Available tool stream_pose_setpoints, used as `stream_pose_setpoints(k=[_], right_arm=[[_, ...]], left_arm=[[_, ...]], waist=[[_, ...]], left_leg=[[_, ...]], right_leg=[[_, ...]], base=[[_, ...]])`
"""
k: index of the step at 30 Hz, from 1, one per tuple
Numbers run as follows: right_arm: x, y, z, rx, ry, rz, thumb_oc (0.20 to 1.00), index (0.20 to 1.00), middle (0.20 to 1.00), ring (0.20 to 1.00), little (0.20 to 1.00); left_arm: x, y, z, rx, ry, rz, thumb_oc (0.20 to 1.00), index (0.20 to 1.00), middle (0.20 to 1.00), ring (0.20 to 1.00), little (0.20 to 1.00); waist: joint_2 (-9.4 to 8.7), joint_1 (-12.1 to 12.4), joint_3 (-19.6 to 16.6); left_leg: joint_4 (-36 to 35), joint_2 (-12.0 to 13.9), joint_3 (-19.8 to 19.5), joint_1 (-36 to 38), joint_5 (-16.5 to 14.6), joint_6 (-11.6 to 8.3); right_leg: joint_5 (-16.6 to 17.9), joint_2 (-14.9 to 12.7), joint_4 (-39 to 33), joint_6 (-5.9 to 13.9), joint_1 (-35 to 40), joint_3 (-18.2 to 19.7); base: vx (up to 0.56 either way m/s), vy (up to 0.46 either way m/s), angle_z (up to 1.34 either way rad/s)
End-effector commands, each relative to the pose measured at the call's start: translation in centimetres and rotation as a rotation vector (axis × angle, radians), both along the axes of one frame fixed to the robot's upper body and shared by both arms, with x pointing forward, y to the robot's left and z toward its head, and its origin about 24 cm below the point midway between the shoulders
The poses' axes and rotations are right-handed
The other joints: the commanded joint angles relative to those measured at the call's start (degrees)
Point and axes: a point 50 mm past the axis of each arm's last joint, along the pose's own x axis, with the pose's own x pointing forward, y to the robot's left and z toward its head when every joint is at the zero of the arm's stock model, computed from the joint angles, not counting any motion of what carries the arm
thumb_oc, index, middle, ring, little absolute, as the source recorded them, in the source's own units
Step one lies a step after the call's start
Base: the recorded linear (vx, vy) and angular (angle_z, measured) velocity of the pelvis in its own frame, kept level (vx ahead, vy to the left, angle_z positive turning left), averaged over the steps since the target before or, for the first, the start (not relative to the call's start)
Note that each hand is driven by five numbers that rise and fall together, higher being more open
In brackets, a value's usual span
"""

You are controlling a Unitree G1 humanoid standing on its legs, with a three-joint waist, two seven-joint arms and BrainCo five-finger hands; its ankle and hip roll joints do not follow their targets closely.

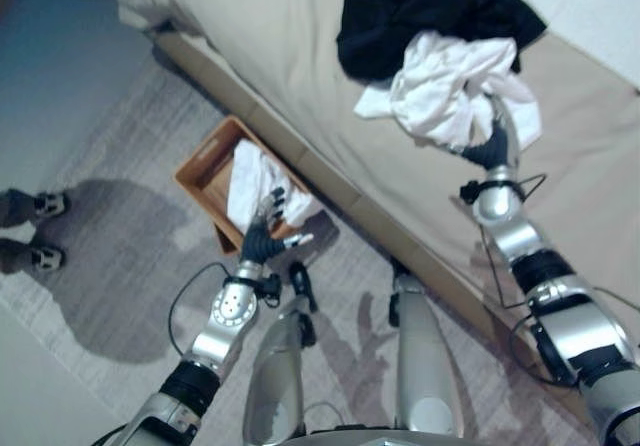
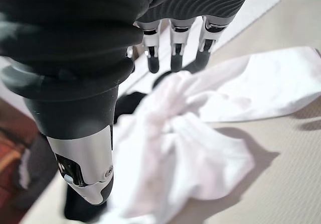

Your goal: Pick up clothes into the bucket

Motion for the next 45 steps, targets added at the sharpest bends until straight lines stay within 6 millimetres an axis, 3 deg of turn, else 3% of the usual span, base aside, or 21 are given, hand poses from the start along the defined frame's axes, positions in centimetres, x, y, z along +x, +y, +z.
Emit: stream_pose_setpoints(k=[1,4,12,21,30,32,33,34,41,45], right_arm=[[0.0,-0.3,2.3,-0.131,-0.082,-0.047,1.000,1.000,1.000,1.000,1.000],[0.3,-1.3,4.5,-0.252,-0.114,-0.126,1.000,1.000,1.000,1.000,1.000],[0.3,-2.8,7.8,-0.411,-0.165,-0.256,1.000,1.000,1.000,1.000,1.000],[1.3,-2.3,8.6,-0.474,-0.075,-0.232,1.000,1.000,1.000,1.000,1.000],[1.5,-3.7,9.8,-0.434,-0.003,-0.263,1.000,1.000,1.000,1.000,1.000],[1.4,-4.0,10.2,-0.436,0.019,-0.264,0.721,0.721,0.721,0.721,0.721],[1.4,-4.2,10.3,-0.428,0.026,-0.267,0.511,0.511,0.511,0.511,0.511],[1.3,-4.6,10.7,-0.416,0.037,-0.273,0.200,0.200,0.200,0.200,0.200],[1.2,-4.8,11.1,-0.364,0.030,-0.248,0.200,0.200,0.200,0.200,0.200],[1.3,-4.4,10.3,-0.288,0.017,-0.190,0.200,0.200,0.200,0.200,0.200]], left_arm=[[-1.0,0.5,1.4,-0.033,-0.103,0.034,1.000,1.000,1.000,1.000,1.000],[-0.9,0.1,1.7,-0.027,-0.116,0.032,1.000,1.000,1.000,1.000,1.000],[-0.7,-0.4,2.3,0.004,-0.144,0.020,1.000,1.000,1.000,1.000,1.000],[-0.5,-0.3,2.9,-0.011,-0.160,0.022,1.000,1.000,1.000,1.000,1.000],[-0.5,-0.5,3.1,-0.031,-0.164,-0.008,1.000,1.000,1.000,1.000,1.000],[-0.5,-0.5,3.1,-0.029,-0.160,-0.013,1.000,1.000,1.000,1.000,1.000],[-0.5,-0.5,3.0,-0.029,-0.156,-0.015,1.000,1.000,1.000,1.000,1.000],[-0.5,-0.6,2.9,-0.035,-0.149,-0.022,1.000,1.000,1.000,1.000,1.000],[-0.4,-0.7,2.9,-0.032,-0.147,-0.029,1.000,1.000,1.000,1.000,1.000],[-0.3,-0.7,2.6,-0.023,-0.134,-0.023,1.000,1.000,1.000,1.000,1.000]], waist=[[-0.23,0.2,-3.9],[0.35,0.6,-3.4],[0.98,1.2,-3.3],[1.00,2.1,-3.1],[2.10,3.8,-3.3],[2.17,3.9,-3.5],[2.18,4.1,-3.5],[2.15,4.1,-3.4],[2.01,4.0,-3.2],[1.49,3.6,-3.1]], left_leg=[[8.0,1.1,-4.2,-7.1,-2.8,-0.87],[9.8,0.9,-4.0,-11.7,-2.9,-0.62],[9.4,0.0,-4.1,-15.9,-2.3,-0.39],[9.9,-0.7,-4.4,-19.1,-2.1,-0.18],[9.4,-1.3,-4.2,-20.6,-1.4,-0.10],[9.2,-1.3,-4.3,-20.6,-1.3,-0.13],[9.0,-1.3,-4.4,-20.6,-1.1,-0.13],[8.8,-1.4,-4.3,-20.5,-1.0,-0.14],[8.2,-1.4,-4.0,-20.0,-0.8,-0.25],[7.7,-1.3,-3.9,-18.7,-0.6,-0.29]], right_leg=[[4.3,-0.1,1.8,2.93,-3.8,0.9],[4.4,-0.5,3.6,2.89,-8.5,1.2],[5.0,-0.9,3.7,2.87,-12.6,1.8],[4.9,-1.2,4.6,2.44,-15.7,2.0],[5.3,-1.8,4.7,2.48,-17.5,2.1],[5.4,-1.8,4.6,2.47,-17.6,2.2],[5.4,-1.8,4.7,2.48,-17.6,2.3],[5.5,-1.8,4.6,2.49,-17.8,2.3],[5.7,-1.8,4.2,2.60,-17.5,2.3],[5.6,-1.6,3.8,2.60,-16.2,2.0]], base=[[-0.07,-0.010,0.03],[-0.04,0.012,0.09],[-0.01,0.021,0.03],[0.00,0.008,0.03],[-0.01,0.013,0.03],[-0.01,0.006,0.02],[0.00,0.000,0.00],[0.00,0.000,0.00],[0.00,0.001,0.00],[0.00,0.000,0.00]])
